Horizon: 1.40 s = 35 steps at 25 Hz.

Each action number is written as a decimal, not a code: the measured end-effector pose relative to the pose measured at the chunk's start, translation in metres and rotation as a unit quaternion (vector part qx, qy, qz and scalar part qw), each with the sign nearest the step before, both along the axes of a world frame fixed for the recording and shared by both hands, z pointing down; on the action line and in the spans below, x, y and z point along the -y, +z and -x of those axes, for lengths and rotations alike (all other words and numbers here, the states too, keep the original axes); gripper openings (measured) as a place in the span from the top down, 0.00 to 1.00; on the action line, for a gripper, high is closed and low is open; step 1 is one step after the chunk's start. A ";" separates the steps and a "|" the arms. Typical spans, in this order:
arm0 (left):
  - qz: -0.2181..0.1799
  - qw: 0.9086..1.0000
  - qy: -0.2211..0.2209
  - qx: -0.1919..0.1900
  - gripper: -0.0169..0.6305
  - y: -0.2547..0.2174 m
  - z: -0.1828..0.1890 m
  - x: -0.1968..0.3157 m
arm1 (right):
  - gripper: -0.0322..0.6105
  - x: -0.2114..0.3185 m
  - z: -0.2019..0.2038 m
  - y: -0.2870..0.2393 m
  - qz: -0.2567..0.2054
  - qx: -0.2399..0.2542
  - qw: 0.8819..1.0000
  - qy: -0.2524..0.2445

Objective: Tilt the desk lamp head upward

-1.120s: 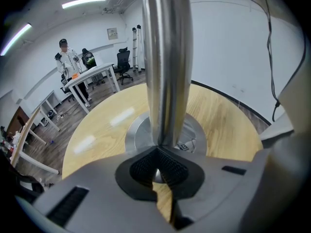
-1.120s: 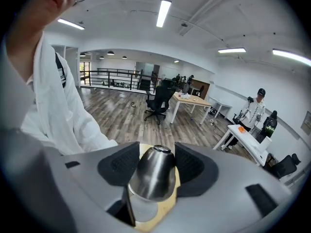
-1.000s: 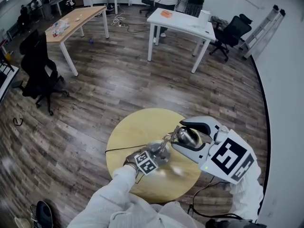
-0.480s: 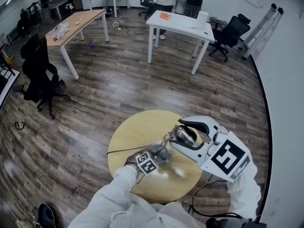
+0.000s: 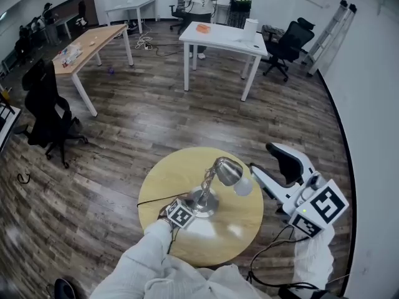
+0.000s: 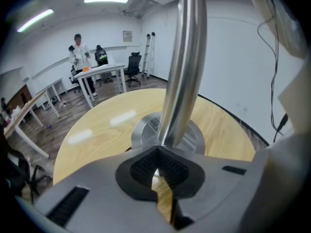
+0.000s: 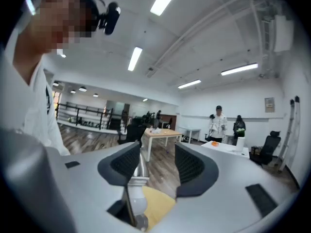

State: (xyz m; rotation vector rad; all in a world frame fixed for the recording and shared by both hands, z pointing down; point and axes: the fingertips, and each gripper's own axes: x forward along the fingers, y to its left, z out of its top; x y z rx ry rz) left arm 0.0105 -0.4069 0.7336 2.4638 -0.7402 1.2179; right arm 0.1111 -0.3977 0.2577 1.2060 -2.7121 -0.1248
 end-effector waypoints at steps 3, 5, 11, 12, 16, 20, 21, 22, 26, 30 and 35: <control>0.016 0.995 -0.078 -0.064 0.98 -0.022 0.016 -0.003 | 0.60 -0.011 -0.070 -0.007 -0.026 0.104 0.987 0.121; 0.021 0.986 -0.124 -0.112 0.98 -0.043 0.026 -0.010 | 0.79 -0.021 -0.119 0.018 -0.019 0.160 0.963 0.215; -0.028 0.954 -0.193 -0.229 0.98 -0.110 0.038 -0.041 | 0.92 -0.062 -0.145 0.191 0.124 0.188 0.912 0.342; -0.036 0.947 -0.202 -0.248 0.98 -0.121 0.036 -0.046 | 0.92 -0.066 -0.134 0.214 0.143 0.181 0.911 0.343; -0.046 0.921 -0.227 -0.313 0.98 -0.151 0.019 -0.065 | 0.93 -0.070 -0.074 0.283 0.210 0.155 0.917 0.303; -0.030 0.924 -0.210 -0.317 0.98 -0.157 0.002 -0.083 | 0.93 -0.074 -0.031 0.316 0.238 0.117 0.927 0.266; -0.031 0.926 -0.204 -0.315 0.98 -0.160 0.001 -0.085 | 0.93 -0.075 -0.025 0.317 0.239 0.108 0.929 0.261; -0.036 0.928 -0.198 -0.314 0.98 -0.164 0.001 -0.086 | 0.93 -0.075 -0.022 0.317 0.237 0.100 0.932 0.257; -0.062 0.932 -0.190 -0.302 0.98 -0.176 0.010 -0.085 | 0.93 -0.077 -0.020 0.302 0.215 0.090 0.939 0.254; -0.071 0.927 -0.200 -0.308 0.98 -0.185 0.016 -0.087 | 0.93 -0.085 -0.028 0.279 0.184 0.101 0.937 0.281; -0.082 0.927 -0.198 -0.307 0.98 -0.196 0.006 -0.102 | 0.93 -0.103 -0.034 0.267 0.167 0.097 0.937 0.291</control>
